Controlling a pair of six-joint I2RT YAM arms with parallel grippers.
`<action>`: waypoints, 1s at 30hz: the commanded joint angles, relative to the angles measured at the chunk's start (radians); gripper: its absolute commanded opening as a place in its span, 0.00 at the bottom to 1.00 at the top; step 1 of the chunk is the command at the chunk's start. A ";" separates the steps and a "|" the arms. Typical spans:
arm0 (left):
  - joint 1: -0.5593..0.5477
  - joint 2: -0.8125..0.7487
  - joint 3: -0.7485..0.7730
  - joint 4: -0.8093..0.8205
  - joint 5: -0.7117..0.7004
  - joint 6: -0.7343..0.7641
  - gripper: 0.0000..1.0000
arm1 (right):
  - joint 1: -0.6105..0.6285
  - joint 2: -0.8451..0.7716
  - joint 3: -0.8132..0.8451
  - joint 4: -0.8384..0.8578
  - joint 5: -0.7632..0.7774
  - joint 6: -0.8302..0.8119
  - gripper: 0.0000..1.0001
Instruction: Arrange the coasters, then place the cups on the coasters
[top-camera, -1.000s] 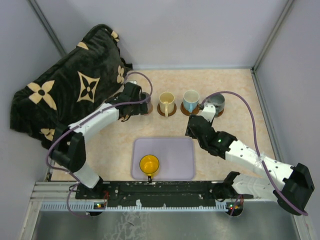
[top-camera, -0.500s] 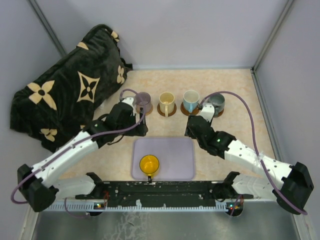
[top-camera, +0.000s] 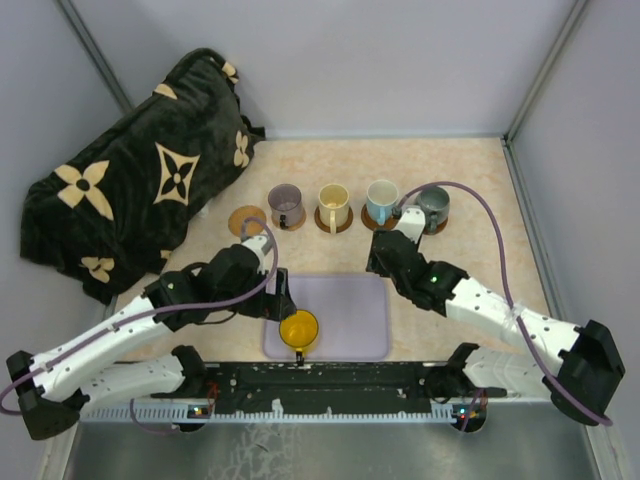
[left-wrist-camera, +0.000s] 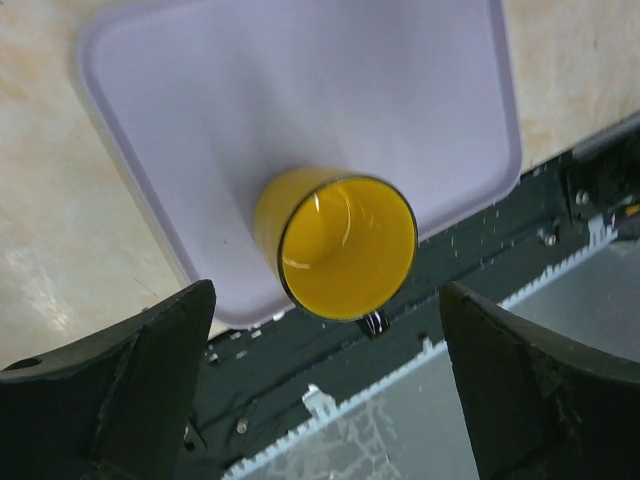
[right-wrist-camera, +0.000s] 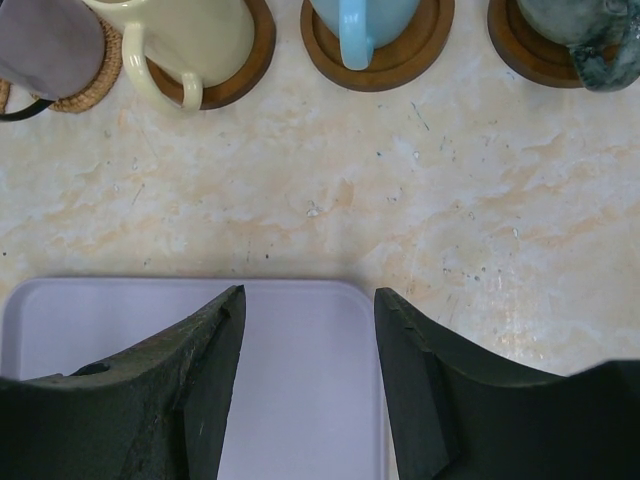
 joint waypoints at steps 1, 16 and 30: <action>-0.122 -0.006 -0.034 -0.045 0.037 -0.088 0.99 | 0.008 0.001 0.015 0.036 0.008 0.006 0.55; -0.509 0.241 0.006 -0.087 -0.190 -0.292 0.99 | 0.009 -0.011 -0.018 0.046 -0.015 0.024 0.55; -0.522 0.297 -0.062 -0.040 -0.280 -0.381 0.99 | 0.008 -0.036 -0.050 0.058 -0.020 0.027 0.55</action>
